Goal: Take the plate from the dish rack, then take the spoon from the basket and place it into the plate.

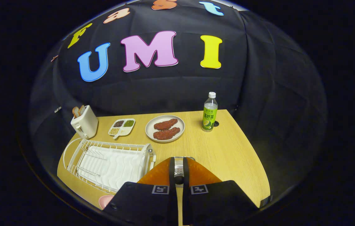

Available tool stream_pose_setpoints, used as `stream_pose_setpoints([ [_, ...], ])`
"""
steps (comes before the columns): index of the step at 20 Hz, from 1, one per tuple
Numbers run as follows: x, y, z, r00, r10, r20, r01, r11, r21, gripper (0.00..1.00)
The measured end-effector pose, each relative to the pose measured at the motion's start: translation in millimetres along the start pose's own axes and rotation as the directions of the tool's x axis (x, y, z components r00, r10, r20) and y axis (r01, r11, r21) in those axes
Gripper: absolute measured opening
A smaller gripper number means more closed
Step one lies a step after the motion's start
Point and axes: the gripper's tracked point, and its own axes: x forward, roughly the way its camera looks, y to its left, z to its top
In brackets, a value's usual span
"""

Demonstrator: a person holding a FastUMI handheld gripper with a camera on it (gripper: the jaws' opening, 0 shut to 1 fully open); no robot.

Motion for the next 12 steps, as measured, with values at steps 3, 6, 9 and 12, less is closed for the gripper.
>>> stream_pose_setpoints([
  [3,-24.8,13.2,25.7,0.998,0.04,0.041,-0.04,0.999,0.011,0.1],
  [6,-55.5,28.2,36.2,0.995,0.086,0.055,-0.084,0.996,-0.032,0.1],
  [9,-88.0,52.8,18.7,0.988,0.152,-0.006,-0.152,0.987,-0.052,0.1],
  [12,-116.3,87.3,-17.4,0.965,0.239,-0.107,-0.246,0.967,-0.062,0.1],
])
